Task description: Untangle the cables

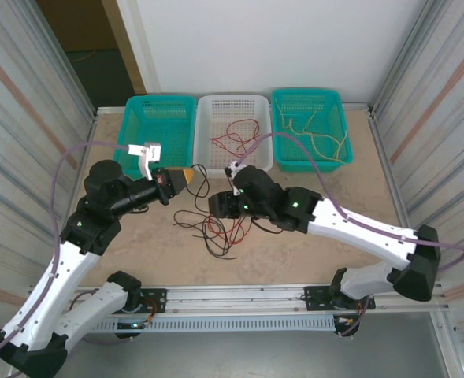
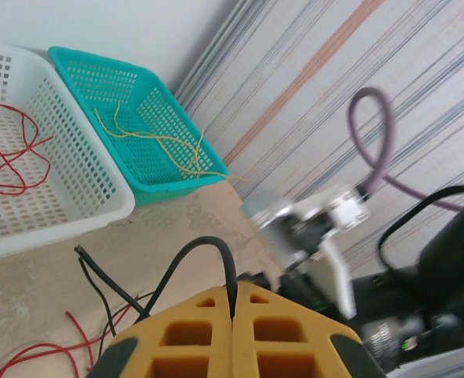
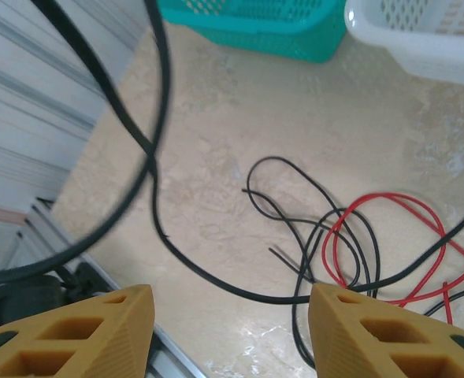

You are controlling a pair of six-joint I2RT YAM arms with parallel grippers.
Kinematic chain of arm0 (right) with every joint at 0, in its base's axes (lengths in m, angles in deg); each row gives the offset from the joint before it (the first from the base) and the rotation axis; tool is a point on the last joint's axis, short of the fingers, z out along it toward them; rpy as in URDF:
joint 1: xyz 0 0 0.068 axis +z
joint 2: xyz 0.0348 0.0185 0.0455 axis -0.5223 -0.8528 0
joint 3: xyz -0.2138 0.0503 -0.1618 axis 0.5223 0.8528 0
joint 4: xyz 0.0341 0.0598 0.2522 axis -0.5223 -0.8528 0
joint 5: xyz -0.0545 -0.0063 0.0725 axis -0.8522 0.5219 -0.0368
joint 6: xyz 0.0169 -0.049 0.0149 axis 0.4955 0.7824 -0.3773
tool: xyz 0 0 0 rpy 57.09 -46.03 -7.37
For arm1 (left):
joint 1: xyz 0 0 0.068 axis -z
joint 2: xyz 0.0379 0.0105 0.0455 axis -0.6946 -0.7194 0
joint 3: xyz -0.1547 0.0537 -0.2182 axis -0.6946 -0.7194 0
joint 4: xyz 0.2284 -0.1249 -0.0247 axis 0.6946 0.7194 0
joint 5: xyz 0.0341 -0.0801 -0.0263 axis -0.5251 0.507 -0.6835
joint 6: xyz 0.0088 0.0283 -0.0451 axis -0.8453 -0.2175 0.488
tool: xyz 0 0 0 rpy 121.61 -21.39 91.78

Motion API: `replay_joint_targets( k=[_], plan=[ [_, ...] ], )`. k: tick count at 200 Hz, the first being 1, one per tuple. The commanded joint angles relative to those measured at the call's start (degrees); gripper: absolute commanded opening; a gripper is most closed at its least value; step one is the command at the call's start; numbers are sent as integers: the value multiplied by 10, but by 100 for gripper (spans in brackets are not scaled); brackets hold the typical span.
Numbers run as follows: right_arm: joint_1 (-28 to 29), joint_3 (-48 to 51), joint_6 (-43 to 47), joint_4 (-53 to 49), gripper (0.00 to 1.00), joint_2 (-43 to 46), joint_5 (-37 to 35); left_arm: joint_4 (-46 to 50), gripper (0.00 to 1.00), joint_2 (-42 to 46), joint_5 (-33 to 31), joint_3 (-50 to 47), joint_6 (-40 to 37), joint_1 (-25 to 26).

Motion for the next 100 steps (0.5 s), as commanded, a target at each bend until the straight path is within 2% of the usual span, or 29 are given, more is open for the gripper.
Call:
replay_joint_targets(
  k=[1,27,59,100],
  plan=[
    [-24,2,-11,13,53,42,-11,18,0,-1,36,23,-46,2],
    [-68,-15,-22,26,52,42,35,1,0,-4,83,19,-50,2],
    [-125,-70,-36,39,52,-19,163,-4,0,-12,133,26,-59,3],
    [-133,-83,-51,66,47,-67,246,1,0,-10,140,29,-66,4]
  ],
)
